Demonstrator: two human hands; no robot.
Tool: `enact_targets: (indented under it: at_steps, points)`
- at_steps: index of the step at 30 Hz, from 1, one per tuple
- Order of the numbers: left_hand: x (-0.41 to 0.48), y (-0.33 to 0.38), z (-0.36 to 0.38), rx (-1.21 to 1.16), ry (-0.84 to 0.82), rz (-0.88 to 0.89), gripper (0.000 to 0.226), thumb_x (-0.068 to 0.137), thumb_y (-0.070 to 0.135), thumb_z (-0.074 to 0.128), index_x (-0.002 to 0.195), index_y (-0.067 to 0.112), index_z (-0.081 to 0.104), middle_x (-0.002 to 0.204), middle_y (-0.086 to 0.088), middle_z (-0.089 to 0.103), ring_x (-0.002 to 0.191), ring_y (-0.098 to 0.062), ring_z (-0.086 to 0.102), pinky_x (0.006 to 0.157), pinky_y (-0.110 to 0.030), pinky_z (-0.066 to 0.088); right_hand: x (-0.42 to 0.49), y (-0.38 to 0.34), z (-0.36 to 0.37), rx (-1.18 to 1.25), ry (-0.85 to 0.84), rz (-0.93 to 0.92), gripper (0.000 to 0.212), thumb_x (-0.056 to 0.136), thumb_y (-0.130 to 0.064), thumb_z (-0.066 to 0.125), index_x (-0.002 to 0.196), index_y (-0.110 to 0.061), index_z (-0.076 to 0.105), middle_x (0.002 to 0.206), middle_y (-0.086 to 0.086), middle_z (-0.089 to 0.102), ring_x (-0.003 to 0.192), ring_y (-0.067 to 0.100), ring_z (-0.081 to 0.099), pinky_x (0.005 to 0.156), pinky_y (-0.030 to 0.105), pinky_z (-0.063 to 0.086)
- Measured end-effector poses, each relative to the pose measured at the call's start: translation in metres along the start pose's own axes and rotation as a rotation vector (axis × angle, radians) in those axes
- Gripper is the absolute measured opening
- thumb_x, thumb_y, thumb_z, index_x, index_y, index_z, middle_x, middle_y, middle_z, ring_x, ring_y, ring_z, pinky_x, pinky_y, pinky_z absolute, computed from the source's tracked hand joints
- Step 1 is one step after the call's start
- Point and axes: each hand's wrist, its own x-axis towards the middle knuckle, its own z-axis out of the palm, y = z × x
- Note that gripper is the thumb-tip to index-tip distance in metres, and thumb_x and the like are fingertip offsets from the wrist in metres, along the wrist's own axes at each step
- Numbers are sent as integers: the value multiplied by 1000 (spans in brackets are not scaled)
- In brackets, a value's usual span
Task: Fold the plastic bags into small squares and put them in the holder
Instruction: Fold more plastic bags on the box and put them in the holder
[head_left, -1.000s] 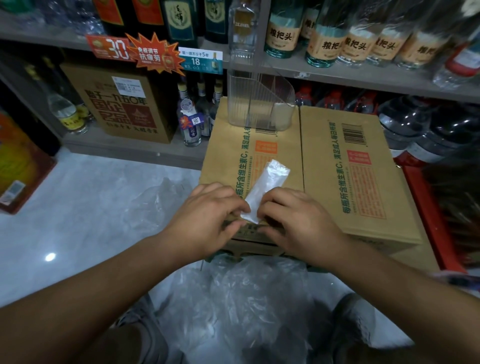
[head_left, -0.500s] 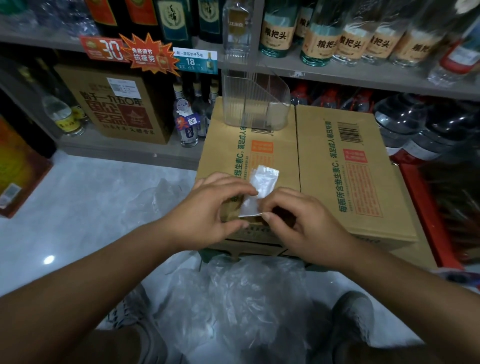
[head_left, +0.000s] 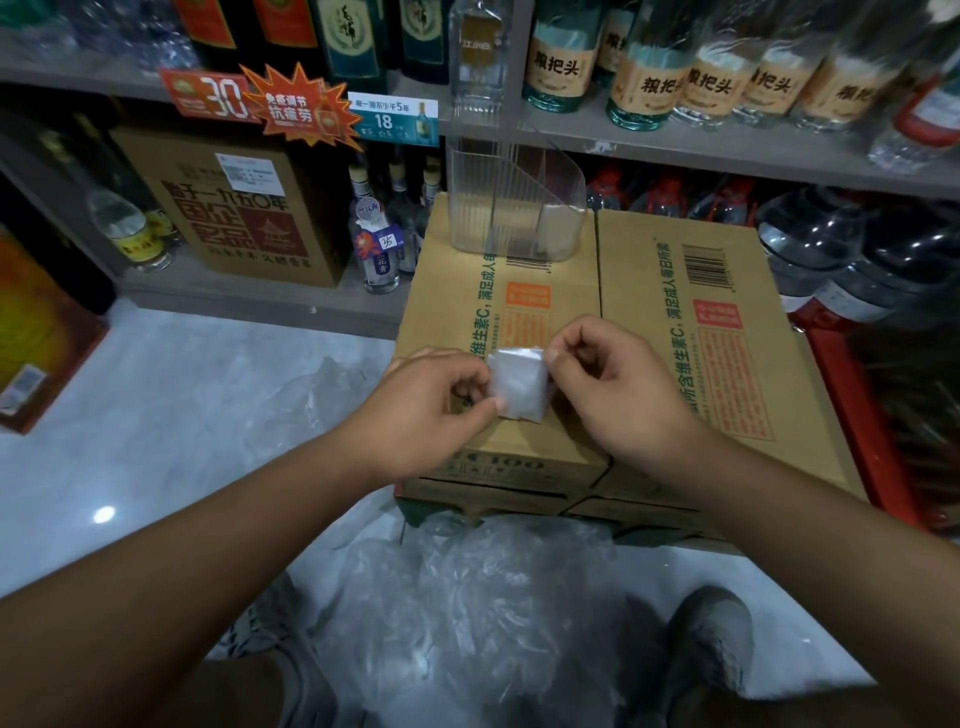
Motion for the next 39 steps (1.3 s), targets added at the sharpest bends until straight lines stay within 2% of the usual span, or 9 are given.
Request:
enact_targets:
  at_steps: [9,12,17,23,26,30,34,36,39]
  points:
    - [-11,3,0,-29,68,29,42,84,36,75,123,37,61,100,24,60,100,-3,57,97,-44,48,-12,-3,5,95,-112,-125,12,98,0,56,87,-6,58,75,0,55,66,1,50,59,15,42]
    - [-13,-2,-1,-63,87,86,33,85,17,79,114,28,71,100,20,61,96,-7,61,90,-34,52,-16,0,5,139,-143,-115,15,95,2,56,84,-9,58,84,19,60,70,14,55,61,31,46]
    - [-14,-5,-1,-73,73,128,17,85,17,71,100,23,76,95,14,64,91,-10,64,84,-39,55,-24,8,6,-15,-104,-178,11,91,-13,59,83,-19,61,92,4,61,85,25,58,75,54,52]
    - [-14,-2,-1,-72,87,107,24,86,11,74,103,28,73,93,17,64,91,-11,64,85,-37,55,-34,6,5,87,-143,-110,18,98,-4,55,86,-16,59,84,14,61,69,20,53,61,32,43]
    - [-14,0,-1,-66,102,98,37,84,4,76,109,30,71,92,18,65,91,-14,65,88,-36,54,-34,6,6,72,-164,-101,19,99,-5,52,86,-18,55,80,15,57,64,23,46,57,36,39]
    - [-12,-1,0,-15,78,117,33,85,31,67,117,31,73,96,21,65,93,-8,64,92,-45,52,-32,6,4,85,-165,-103,16,97,-11,50,85,-21,54,93,27,60,69,34,49,60,41,40]
    - [-11,-1,1,7,68,123,20,85,49,65,93,33,74,91,18,64,90,-5,62,88,-47,51,-29,4,4,142,-119,-92,11,96,-7,51,87,-11,55,91,29,58,71,35,50,65,35,41]
    - [-13,0,3,48,98,121,11,85,47,69,81,37,66,85,17,60,87,0,58,89,-45,47,-26,6,4,154,-60,-77,14,98,1,52,87,-5,55,82,20,59,68,18,50,63,26,42]
    - [-15,2,6,81,133,66,20,85,40,77,79,42,57,83,19,59,87,3,55,95,-41,41,-18,7,7,200,16,-5,18,99,-1,56,84,-11,58,74,-4,60,71,16,60,72,38,56]
